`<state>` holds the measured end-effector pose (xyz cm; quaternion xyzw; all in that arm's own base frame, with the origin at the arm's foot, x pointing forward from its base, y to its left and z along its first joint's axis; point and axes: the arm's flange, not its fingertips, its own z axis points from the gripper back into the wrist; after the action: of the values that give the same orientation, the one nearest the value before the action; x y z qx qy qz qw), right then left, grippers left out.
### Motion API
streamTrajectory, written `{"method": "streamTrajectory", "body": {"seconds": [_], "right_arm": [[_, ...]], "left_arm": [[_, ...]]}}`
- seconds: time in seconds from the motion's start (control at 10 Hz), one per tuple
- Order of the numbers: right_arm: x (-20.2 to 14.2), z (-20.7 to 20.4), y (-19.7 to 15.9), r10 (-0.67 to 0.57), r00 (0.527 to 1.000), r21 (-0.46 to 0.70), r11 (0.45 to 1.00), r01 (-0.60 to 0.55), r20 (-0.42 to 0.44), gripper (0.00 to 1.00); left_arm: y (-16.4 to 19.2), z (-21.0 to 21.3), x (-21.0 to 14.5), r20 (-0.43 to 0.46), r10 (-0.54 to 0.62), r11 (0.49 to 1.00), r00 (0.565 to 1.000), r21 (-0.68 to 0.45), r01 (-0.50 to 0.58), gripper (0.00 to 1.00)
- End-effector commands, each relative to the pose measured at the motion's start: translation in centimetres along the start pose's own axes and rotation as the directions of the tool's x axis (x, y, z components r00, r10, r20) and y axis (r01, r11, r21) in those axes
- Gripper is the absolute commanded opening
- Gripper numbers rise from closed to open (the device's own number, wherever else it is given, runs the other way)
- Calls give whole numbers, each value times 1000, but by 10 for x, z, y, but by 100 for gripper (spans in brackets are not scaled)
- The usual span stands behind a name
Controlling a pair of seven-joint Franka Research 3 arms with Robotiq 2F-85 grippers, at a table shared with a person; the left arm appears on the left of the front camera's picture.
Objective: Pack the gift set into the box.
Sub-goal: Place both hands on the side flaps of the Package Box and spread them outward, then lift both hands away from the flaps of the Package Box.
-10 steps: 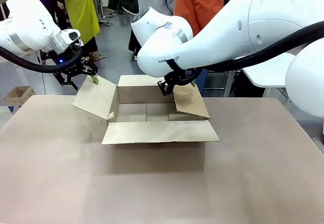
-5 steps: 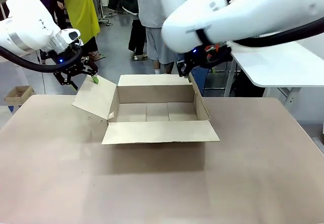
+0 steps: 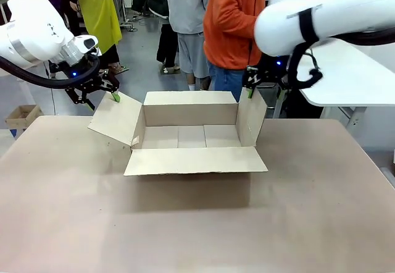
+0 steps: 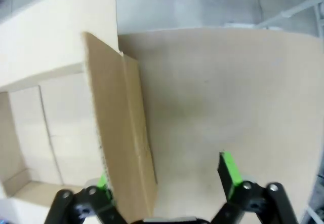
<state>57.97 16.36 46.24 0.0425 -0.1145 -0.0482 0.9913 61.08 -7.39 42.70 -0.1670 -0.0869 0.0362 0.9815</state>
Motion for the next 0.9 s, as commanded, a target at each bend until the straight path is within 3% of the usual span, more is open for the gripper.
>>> {"method": "streamTrajectory", "body": {"seconds": [0.0,0.2,0.3,0.8], "right_arm": [[-14,-16,-50,-32,999,173,984,33,-11,100],[-15,-39,-81,-57,998,377,924,61,-23,100],[-3,-23,-54,-73,997,153,985,73,-9,100],[-3,-23,-54,-73,997,153,985,73,-9,100]], "left_arm": [[2,1,-3,9,6,1000,1000,21,-6,100],[2,1,-3,9,6,1000,1000,21,-6,100],[2,1,-3,9,6,1000,1000,21,-6,100],[2,1,-3,9,6,1000,1000,21,-6,100]]}}
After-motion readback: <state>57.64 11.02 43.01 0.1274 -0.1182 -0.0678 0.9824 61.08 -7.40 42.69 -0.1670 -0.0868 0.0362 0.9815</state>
